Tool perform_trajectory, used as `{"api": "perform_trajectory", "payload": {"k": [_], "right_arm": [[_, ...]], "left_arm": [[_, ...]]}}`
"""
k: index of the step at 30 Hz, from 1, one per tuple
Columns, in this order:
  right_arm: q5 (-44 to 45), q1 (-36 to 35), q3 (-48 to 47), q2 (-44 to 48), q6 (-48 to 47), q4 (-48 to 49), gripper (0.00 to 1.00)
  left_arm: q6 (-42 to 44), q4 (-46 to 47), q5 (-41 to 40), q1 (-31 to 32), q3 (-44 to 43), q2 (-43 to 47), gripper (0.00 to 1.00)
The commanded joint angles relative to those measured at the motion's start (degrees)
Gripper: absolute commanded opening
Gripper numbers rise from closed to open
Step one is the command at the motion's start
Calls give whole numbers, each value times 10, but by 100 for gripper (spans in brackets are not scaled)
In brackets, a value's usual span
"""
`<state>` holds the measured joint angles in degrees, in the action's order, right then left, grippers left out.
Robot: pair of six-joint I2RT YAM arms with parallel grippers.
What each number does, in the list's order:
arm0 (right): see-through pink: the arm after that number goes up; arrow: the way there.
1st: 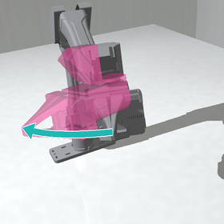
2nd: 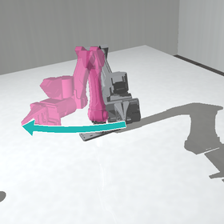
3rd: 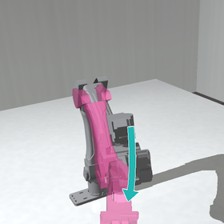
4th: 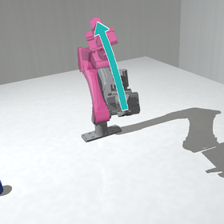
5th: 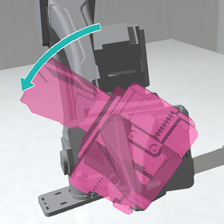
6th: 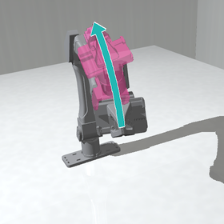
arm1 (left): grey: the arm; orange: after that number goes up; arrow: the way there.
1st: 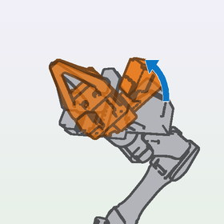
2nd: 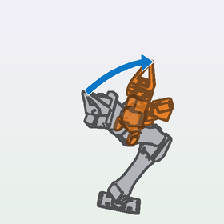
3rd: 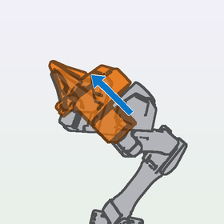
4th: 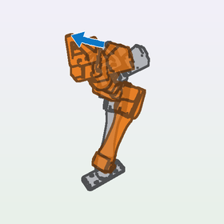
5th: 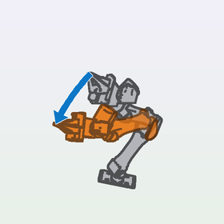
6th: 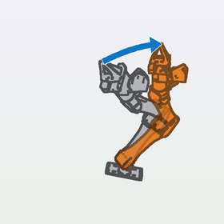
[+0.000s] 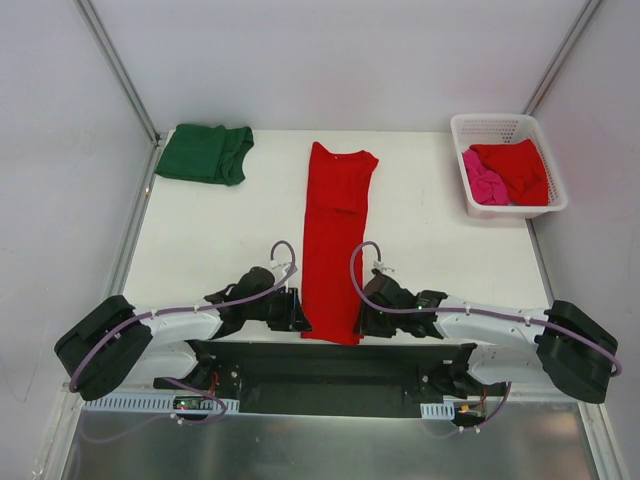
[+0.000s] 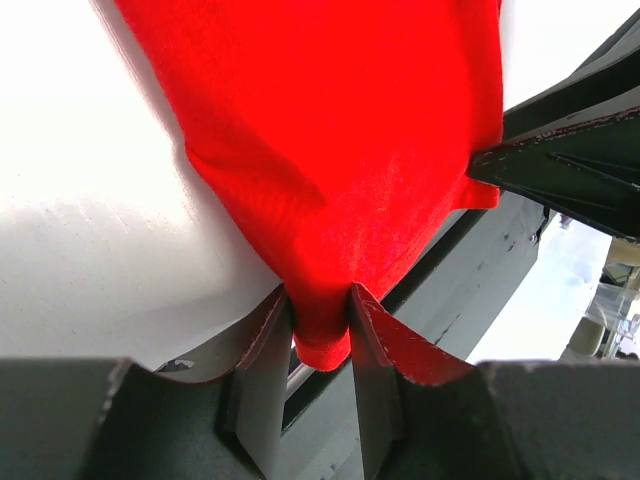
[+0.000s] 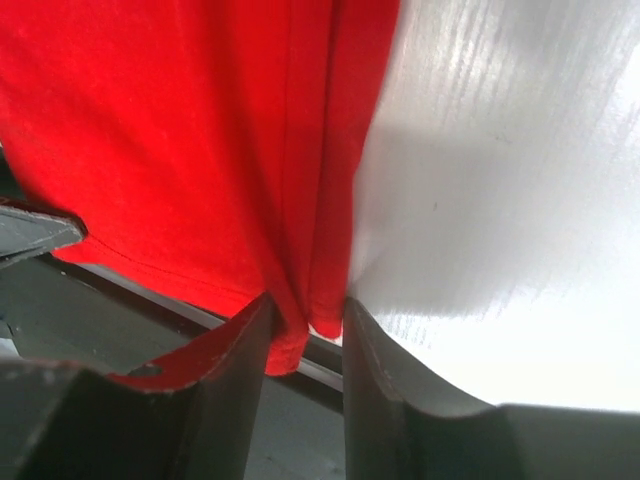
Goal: Fold and stack the t-shirts
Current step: Fold the tshirt
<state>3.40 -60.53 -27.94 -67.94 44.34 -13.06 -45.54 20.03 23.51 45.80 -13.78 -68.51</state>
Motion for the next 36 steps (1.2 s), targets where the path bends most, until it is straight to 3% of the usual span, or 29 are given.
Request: {"api": "perform_trajectory", "payload": {"k": [1,7,12,14,16,28,36], "right_arm": [[-3,-3,-4,-8,-6,6,35],[-9,-3,-1,-14,-7,16,23],[-9,-3,-1,-14,-8,18,6],[-10,-3,-1,-12,-8,17,1],[-9,-3,-1,-11,-9,16,1],[13,-3,-40,30,-36,-53,1],[47,-4,-102,77,-58,-138,1]], "left_arm": [[18,-46,-14,7,13,-8,29],[16,-46,-17,6,11,-10,29],[18,-46,-16,6,7,-17,28],[18,-46,-15,6,7,-21,16],[19,-45,-15,6,8,-22,0],[26,-84,-26,6,-13,27,0],[62,-197,-46,6,-91,90,0]]}}
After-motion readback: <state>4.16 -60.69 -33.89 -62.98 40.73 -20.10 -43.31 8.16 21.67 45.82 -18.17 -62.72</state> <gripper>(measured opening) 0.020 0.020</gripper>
